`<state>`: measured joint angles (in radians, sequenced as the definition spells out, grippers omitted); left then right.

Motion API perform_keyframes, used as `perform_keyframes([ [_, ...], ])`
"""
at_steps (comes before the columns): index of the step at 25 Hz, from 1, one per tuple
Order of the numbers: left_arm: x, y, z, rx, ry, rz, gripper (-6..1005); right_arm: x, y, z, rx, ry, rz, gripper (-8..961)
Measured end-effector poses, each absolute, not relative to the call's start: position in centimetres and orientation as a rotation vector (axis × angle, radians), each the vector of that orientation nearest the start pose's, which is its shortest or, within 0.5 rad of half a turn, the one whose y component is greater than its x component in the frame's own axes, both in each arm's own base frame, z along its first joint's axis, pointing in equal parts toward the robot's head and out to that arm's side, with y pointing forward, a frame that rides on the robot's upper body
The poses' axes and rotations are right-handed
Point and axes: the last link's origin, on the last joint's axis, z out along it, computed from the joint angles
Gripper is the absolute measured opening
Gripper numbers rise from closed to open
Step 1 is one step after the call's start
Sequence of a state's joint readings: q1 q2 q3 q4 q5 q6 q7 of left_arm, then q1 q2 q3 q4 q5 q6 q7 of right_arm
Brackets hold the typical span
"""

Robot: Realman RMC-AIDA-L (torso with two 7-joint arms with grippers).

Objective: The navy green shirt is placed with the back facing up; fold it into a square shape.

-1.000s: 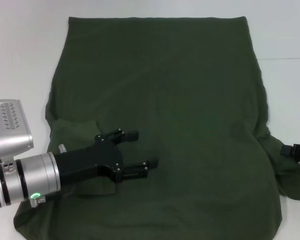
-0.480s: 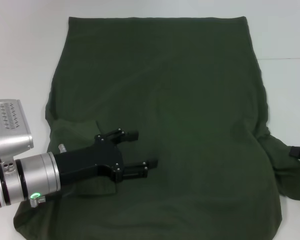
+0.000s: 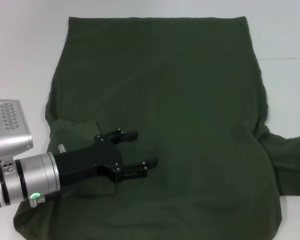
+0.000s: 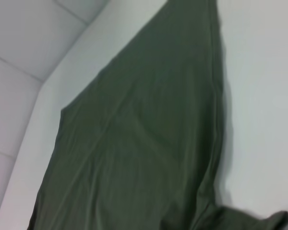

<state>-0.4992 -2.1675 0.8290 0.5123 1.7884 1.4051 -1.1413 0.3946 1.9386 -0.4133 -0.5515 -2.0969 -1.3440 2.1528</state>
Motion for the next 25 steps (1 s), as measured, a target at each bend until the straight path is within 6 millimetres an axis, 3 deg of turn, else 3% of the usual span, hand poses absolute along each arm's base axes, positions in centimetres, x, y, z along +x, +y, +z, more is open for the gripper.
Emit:
perform_keyframes([
  [25,-24.7,31.7,-5.9,-2.619,-0.553,-0.87,907,36.0,35.2,12.1,-1.931,1.658,0.603,14],
])
